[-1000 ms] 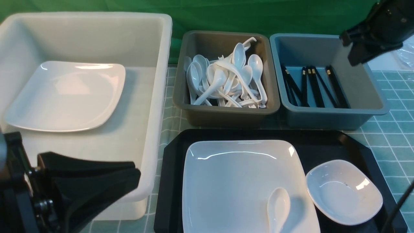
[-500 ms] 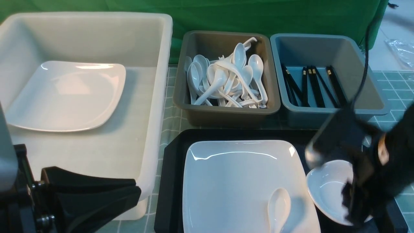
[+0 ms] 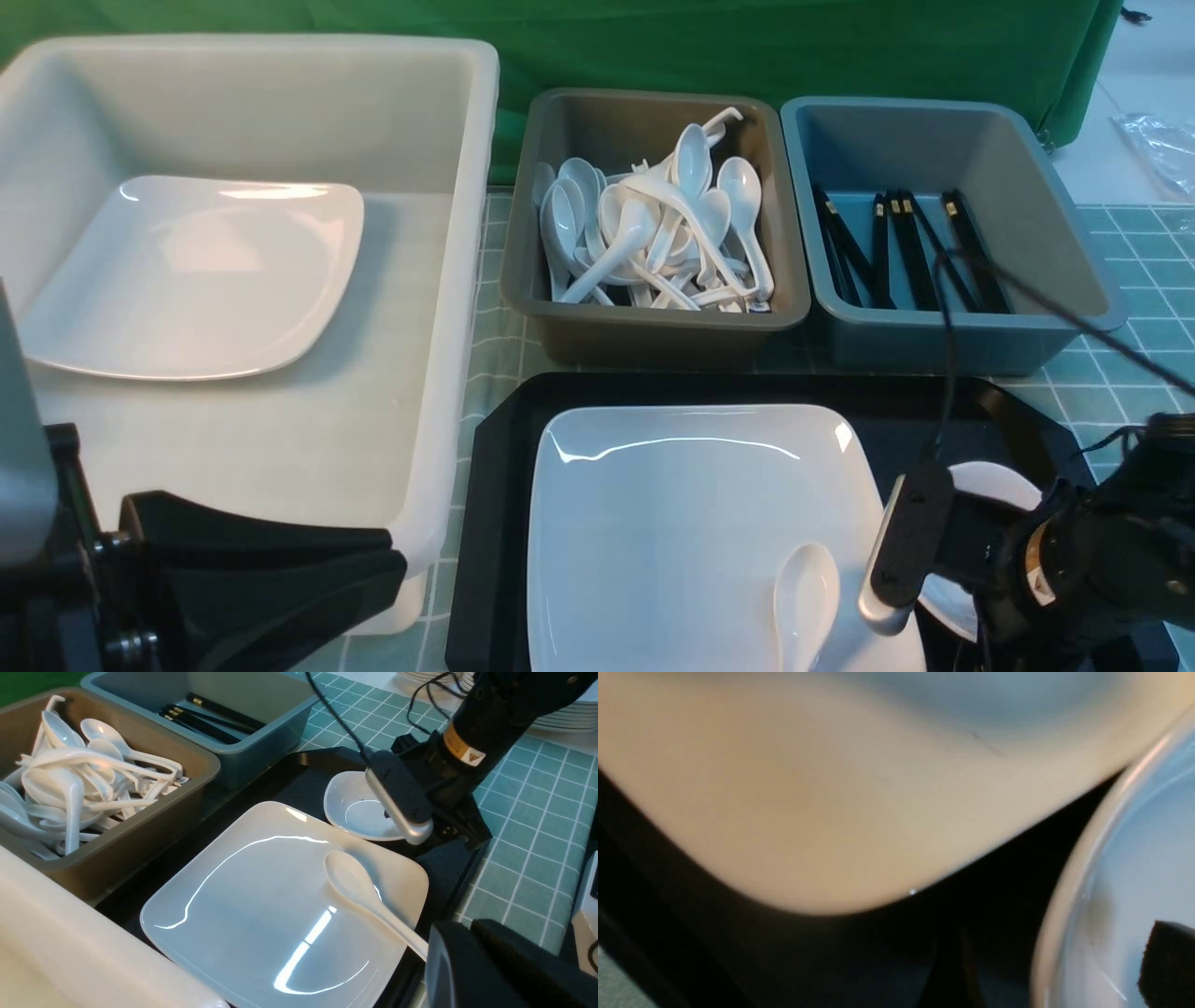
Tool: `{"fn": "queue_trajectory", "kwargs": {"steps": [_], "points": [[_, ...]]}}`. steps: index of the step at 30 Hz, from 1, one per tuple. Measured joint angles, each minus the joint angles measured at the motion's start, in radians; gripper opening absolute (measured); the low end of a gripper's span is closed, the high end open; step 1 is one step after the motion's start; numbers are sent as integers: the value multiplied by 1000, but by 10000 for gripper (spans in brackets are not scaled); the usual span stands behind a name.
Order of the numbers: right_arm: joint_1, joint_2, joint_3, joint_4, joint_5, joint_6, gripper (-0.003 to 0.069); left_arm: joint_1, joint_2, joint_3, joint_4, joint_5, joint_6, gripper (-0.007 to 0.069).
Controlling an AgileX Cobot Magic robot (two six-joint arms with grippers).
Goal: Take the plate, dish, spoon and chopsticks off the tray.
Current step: Use the right arm to grab a small plate from the dinner plate, then use the right arm to put the small plate into the large storage box on the left
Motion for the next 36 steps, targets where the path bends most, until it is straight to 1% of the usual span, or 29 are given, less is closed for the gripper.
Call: {"fn": "queue_trajectory", "kwargs": {"steps": [6, 8, 12, 13, 15, 17, 18, 19, 20, 21, 24, 25, 26, 28, 29, 30, 31, 32, 34, 36], "points": [[6, 40, -10, -18, -15, 6, 447, 0, 0, 0, 0, 3, 0, 17], [7, 44, -11, -23, -21, 6, 392, 0, 0, 0, 0, 4, 0, 17], [10, 43, -11, -28, -31, 7, 237, 0, -1, 0, 0, 7, 0, 17], [10, 40, -11, -43, -38, 7, 219, 0, -1, 0, 0, 7, 0, 17], [10, 26, -12, -53, -32, 7, 211, 0, -1, 0, 0, 7, 0, 17], [11, -25, -22, -41, 33, 10, 171, 0, -2, 0, 0, 7, 0, 17], [15, -63, -37, -36, 83, 22, 133, 0, -3, 0, 0, 7, 0, 17], [18, -70, -44, -33, 91, 24, 119, 0, -5, 0, 0, 7, 0, 17], [28, -113, -74, -19, 161, 52, 83, 0, -10, -2, 0, 7, 0, 17], [38, -149, -97, -8, 212, 71, 68, 0, -13, -2, 1, 7, 0, 17], [99, -245, -228, 20, 389, 149, 63, 0, -31, -7, 28, 12, -15, 17], [143, -277, -319, 47, 449, 178, 63, 0, -42, -16, 72, 28, -53, 17], [150, -283, -333, 52, 454, 184, 63, 0, -43, -18, 80, 34, -60, 17], [229, -289, -480, 102, 482, 192, 63, 0, -64, -43, 175, 89, -157, 17], [255, -283, -525, 113, 483, 189, 63, 0, -78, -58, 223, 119, -205, 17], [312, -265, -613, 133, 482, 182, 63, 0, -92, -71, 286, 152, -267, 17], [341, -244, -655, 142, 480, 177, 63, 0, -107, -80, 324, 188, -304, 17], [403, -203, -750, 149, 470, 155, 63, 0, -139, -105, 406, 254, -382, 17], [481, -87, -889, 162, 447, 100, 63, 0, -194, -131, 507, 348, -482, 17], [521, 8, -987, 165, 429, 56, 63, 0, -248, -150, 550, 399, -542, 17]]}}
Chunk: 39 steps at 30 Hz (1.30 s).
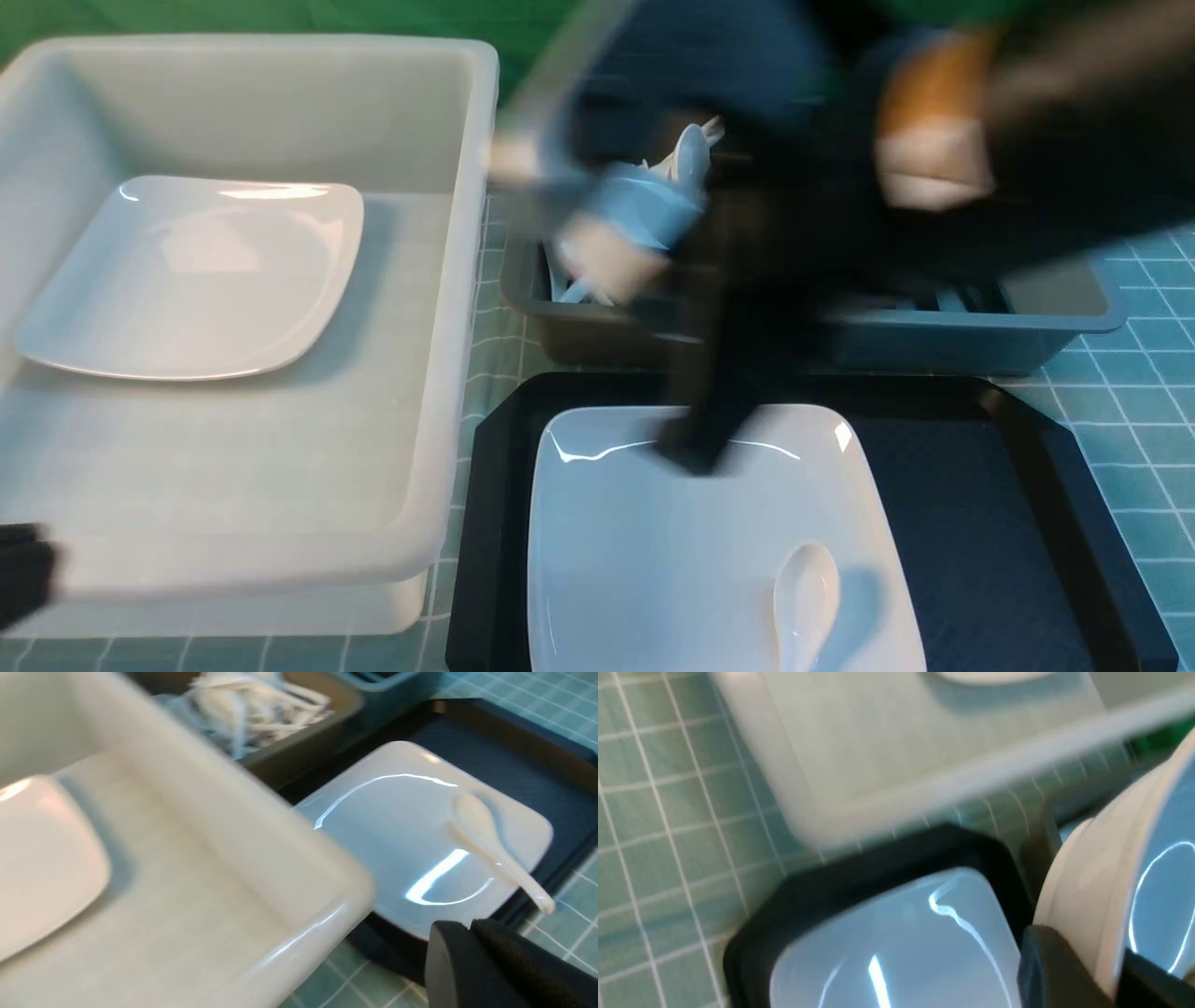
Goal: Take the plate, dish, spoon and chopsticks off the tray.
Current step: Use the right arm to put the small plate into the large storage box on the left
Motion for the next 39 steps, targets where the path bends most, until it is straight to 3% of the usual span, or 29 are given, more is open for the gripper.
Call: {"fn": "queue_trajectory", "kwargs": {"steps": [4, 13, 24, 28, 33, 39], "points": [[56, 262, -247, 37, -14, -108, 62, 0, -103, -13, 15, 70, -58, 17], [59, 718, -716, 100, 111, -241, 63, 0, -165, -13, 14, 145, -72, 17], [2, 855, -780, 111, 147, -243, 64, 0, -165, -13, 14, 146, -61, 17], [-8, 859, -779, 133, 143, -243, 99, 0, -165, -13, 11, 146, -61, 17], [-13, 859, -779, 138, 156, -242, 260, 0, -165, -13, -7, 146, -60, 17], [-14, 856, -779, 141, 207, -216, 316, 0, -165, -13, -41, 145, -57, 17]]}}
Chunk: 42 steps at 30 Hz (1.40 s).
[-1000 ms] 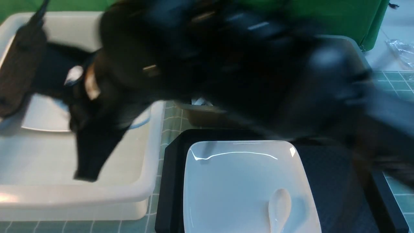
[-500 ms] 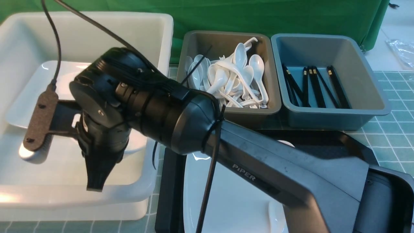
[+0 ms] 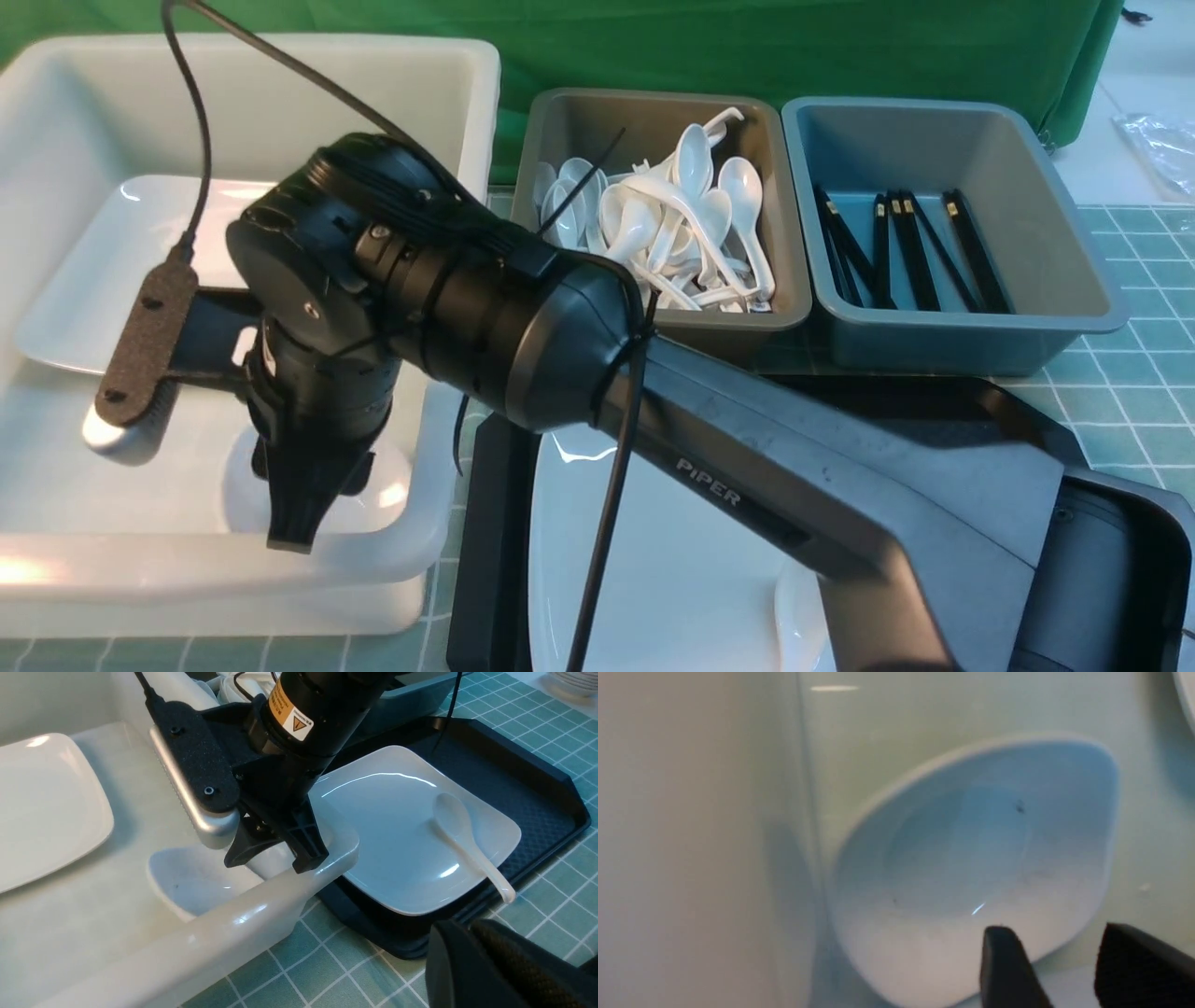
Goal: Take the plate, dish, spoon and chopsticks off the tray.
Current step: Use the right arm to put the small plate into the large storage box on the left, then use the right arm to grab a soup spoon from the plate
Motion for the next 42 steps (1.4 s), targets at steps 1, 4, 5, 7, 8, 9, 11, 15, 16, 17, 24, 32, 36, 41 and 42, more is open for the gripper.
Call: {"fn": "queue_trajectory", "kwargs": {"steps": [1, 4, 5, 7, 8, 9, 11, 15, 16, 17, 24, 32, 36, 41, 42], "points": [[0, -1, 0, 0, 3, 2, 316, 0, 0, 0, -2, 0, 2, 17], [8, -24, -3, -1, 57, 17, 318, 0, 0, 0, -11, 0, 13, 17], [17, -48, -12, -1, 58, 26, 318, 0, 0, 0, -11, -1, 15, 17], [31, -97, -17, -1, 59, 61, 318, 0, 0, 0, -11, -9, 16, 17], [43, -136, -21, -3, 60, 94, 313, 0, 0, 0, -11, -14, 16, 17], [49, -163, -22, -4, 60, 120, 307, 0, 0, 0, -11, -18, 16, 17], [58, -243, -22, -5, 60, 216, 260, 0, 0, 0, -11, -30, 18, 17], [56, -414, 89, -25, 60, 344, 145, 0, 0, 0, -11, -37, 29, 17], [56, -437, 100, -28, 60, 352, 141, 0, 0, 0, -11, -37, 31, 17], [53, -509, 195, -33, 60, 377, 123, 0, 1, 0, -11, -37, 41, 17], [38, -886, 847, -110, 54, 742, 218, 0, 74, 0, -19, -38, 103, 17], [-77, -940, 1322, -121, -73, 1065, 400, 0, 189, 1, -92, -129, 198, 17], [-131, -940, 1441, -100, -200, 1150, 410, 0, 223, 17, -144, -190, 258, 17], [-150, -931, 1576, -53, -432, 1274, 413, 0, 288, 43, -184, -237, 288, 17], [-150, -922, 1588, -51, -460, 1287, 413, 0, 296, 45, -186, -241, 288, 17]]}}
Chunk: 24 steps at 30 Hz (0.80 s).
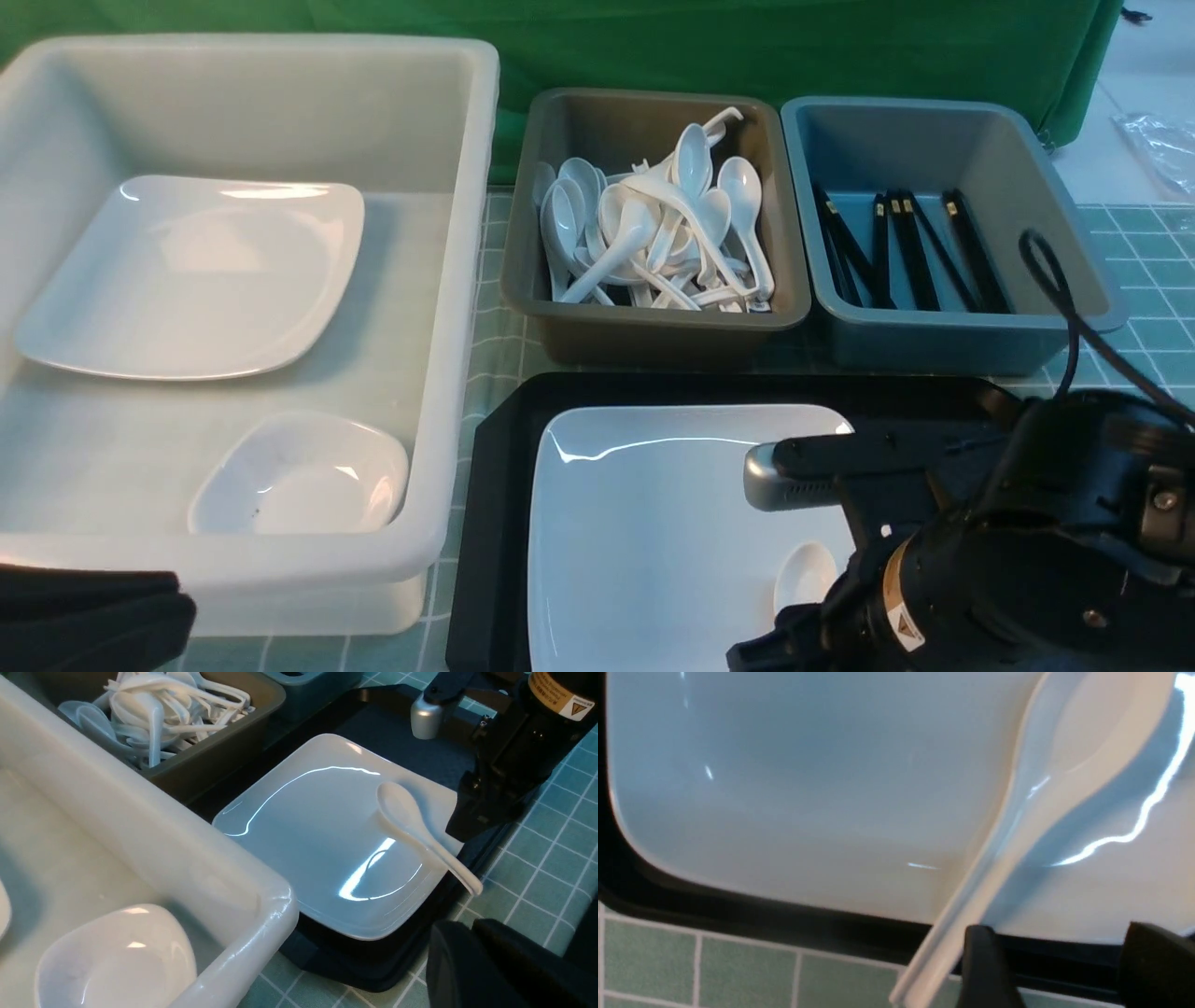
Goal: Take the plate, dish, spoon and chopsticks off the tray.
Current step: Use the right arm to grab a soup spoon from the plate
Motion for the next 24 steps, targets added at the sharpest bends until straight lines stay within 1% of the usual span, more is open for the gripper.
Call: {"fn": "queue_trajectory", "kwargs": {"steps": [6, 10, 13, 16, 18, 20, 21, 22, 23, 24], "points": [[-10, 81, 8, 1, -111, 19, 415, 0, 17, 1, -6, -38, 26, 17], [-71, 166, 8, -6, -163, 26, 415, 0, 17, 1, -24, -48, 39, 17], [-106, 187, 4, -11, -231, 27, 415, 0, 17, 1, -31, -48, 46, 17], [-120, 194, 2, -12, -267, 24, 413, 0, 17, 1, -32, -48, 49, 17], [-121, 199, 0, -14, -295, 2, 386, 0, 17, 1, -33, -48, 50, 17], [-121, 203, -1, -14, -321, -29, 328, 0, 17, 1, -33, -48, 50, 17], [-121, 205, -1, -14, -329, -41, 289, 0, 17, 1, -33, -48, 50, 17], [-121, 209, -4, -13, -337, -62, 209, 0, 17, 1, -33, -48, 50, 17], [-121, 209, -6, -11, -341, -75, 171, 0, 17, 1, -33, -48, 50, 17], [-121, 208, -16, -7, -338, -89, 148, 0, 17, 1, -33, -48, 50, 17]]}}
